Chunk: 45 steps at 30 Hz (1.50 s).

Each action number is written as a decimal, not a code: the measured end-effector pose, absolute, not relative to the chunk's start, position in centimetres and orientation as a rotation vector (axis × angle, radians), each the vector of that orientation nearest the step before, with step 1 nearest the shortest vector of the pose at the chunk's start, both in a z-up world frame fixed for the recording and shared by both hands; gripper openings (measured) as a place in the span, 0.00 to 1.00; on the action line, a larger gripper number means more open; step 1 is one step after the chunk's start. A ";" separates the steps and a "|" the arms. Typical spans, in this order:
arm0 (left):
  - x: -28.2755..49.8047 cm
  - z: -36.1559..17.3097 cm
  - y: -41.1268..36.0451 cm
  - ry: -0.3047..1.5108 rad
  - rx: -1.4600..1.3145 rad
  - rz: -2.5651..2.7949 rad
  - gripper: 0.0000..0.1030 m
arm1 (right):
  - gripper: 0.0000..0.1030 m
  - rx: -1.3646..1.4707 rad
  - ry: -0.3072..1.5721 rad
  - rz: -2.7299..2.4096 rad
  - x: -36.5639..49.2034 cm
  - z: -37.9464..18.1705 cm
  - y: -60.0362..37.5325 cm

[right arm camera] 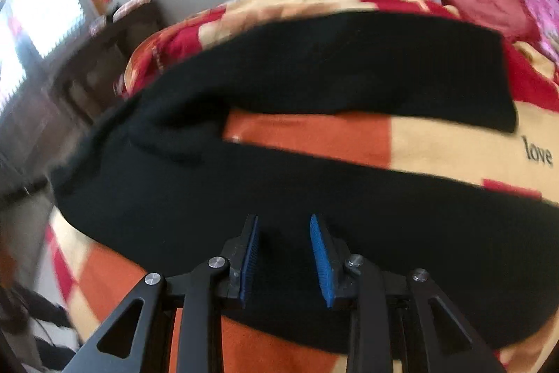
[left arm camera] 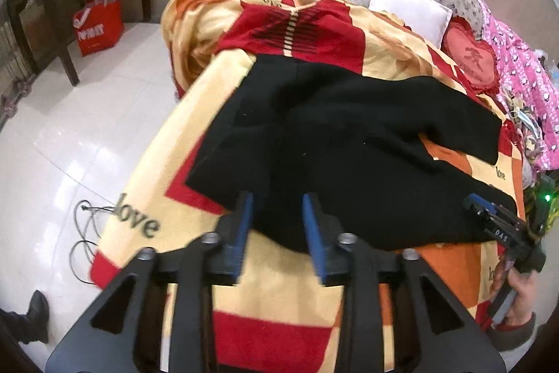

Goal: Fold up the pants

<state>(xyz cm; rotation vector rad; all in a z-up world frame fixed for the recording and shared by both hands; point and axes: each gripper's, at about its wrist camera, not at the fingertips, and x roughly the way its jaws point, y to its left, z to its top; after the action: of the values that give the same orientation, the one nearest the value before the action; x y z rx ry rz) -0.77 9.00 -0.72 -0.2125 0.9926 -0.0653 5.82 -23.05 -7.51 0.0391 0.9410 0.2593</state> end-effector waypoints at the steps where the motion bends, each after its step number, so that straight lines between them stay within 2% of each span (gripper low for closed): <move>1: -0.4 -1.1 8.8 0.996 -0.216 -0.076 0.39 | 0.34 0.024 0.960 0.264 6.1 -7.5 -22.8; 5: 2.2 -3.5 7.8 1.033 -0.186 -0.071 0.40 | 0.34 0.024 0.924 0.307 8.1 -4.5 -23.1; 8: 4.4 -5.0 7.5 1.068 -0.175 -0.068 0.40 | 0.41 -0.044 0.844 0.306 10.9 -2.2 -22.7; 10: 5.4 -5.1 7.2 1.079 -0.165 -0.066 0.40 | 0.42 -0.113 0.819 0.303 13.5 -1.5 -21.9; 14: 6.9 -3.8 7.0 1.058 -0.169 -0.093 0.41 | 0.42 -0.267 0.822 0.364 18.1 -1.5 -19.6; 17: 8.8 -3.3 7.0 1.056 -0.158 -0.105 0.50 | 0.42 -0.416 0.818 0.415 20.5 -1.6 -17.9; 22: 11.9 -3.4 7.1 1.083 -0.162 -0.114 0.50 | 0.42 -0.610 0.835 0.475 23.2 -2.2 -16.7; 27: 15.1 -2.5 7.1 1.085 -0.224 -0.228 0.51 | 0.42 -0.647 0.900 0.586 25.0 -2.8 -16.5; 28: 15.6 -2.3 7.1 1.082 -0.224 -0.248 0.52 | 0.42 -0.655 0.909 0.606 25.2 -3.0 -16.4; 31: 17.6 -1.8 7.0 1.081 -0.207 -0.325 0.65 | 0.42 -0.652 0.945 0.650 25.9 -3.4 -16.5; 34: 19.7 -2.0 8.0 1.111 -0.198 -0.362 0.66 | 0.42 -0.646 0.969 0.669 26.0 -3.8 -16.6; 35: 20.6 -2.3 8.8 1.137 -0.204 -0.368 0.66 | 0.41 -0.653 0.968 0.670 25.7 -3.9 -16.5; 39: 22.1 -3.4 12.8 1.183 -0.334 -0.307 0.66 | 0.24 -0.693 0.935 0.656 24.5 -4.8 -15.7; 45: 22.0 -3.5 14.6 1.166 -0.401 -0.238 0.66 | 0.22 -0.713 0.926 0.655 24.0 -5.3 -15.3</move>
<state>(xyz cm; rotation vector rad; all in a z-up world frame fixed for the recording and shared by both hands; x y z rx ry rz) 22.03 14.57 -3.50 -0.4010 1.1661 -0.2382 24.01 -15.32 -5.34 -0.7127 0.9258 0.6551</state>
